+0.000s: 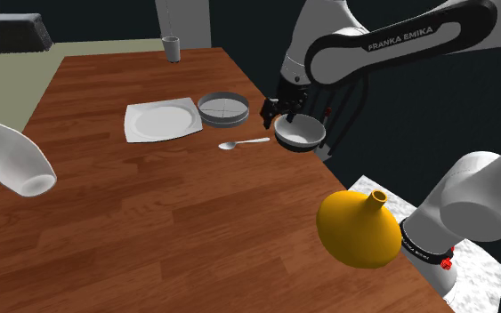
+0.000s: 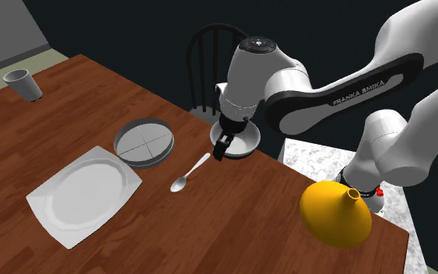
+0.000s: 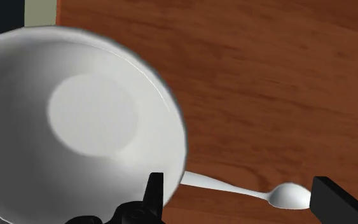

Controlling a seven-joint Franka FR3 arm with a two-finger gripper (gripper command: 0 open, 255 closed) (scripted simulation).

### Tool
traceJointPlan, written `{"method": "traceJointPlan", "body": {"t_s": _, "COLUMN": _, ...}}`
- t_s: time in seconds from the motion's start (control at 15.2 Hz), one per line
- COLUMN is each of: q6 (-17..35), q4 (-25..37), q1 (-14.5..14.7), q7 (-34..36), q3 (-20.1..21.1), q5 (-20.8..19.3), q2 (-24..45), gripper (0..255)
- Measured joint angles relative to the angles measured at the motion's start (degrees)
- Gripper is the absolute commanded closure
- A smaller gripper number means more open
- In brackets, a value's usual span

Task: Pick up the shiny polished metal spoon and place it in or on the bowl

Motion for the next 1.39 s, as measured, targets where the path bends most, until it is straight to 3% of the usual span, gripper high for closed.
{"method": "traceJointPlan", "body": {"t_s": 0.4, "q6": 7.66, "q4": 6.69, "q1": 0.19, "q7": 6.08, "q3": 2.71, "q5": -2.69, "q2": 12.17, "gripper": 0}}
{"method": "traceJointPlan", "body": {"t_s": 0.86, "q6": 14.05, "q4": 17.48, "q1": 2.08, "q7": 14.58, "q3": 3.67, "q5": -8.89, "q2": 27.17, "gripper": 0}}
{"method": "traceJointPlan", "body": {"t_s": 1.39, "q6": 17.9, "q4": 20.4, "q1": 3.18, "q7": 16.97, "q3": 2.83, "q5": -11.57, "q2": 33.76, "gripper": 0}}
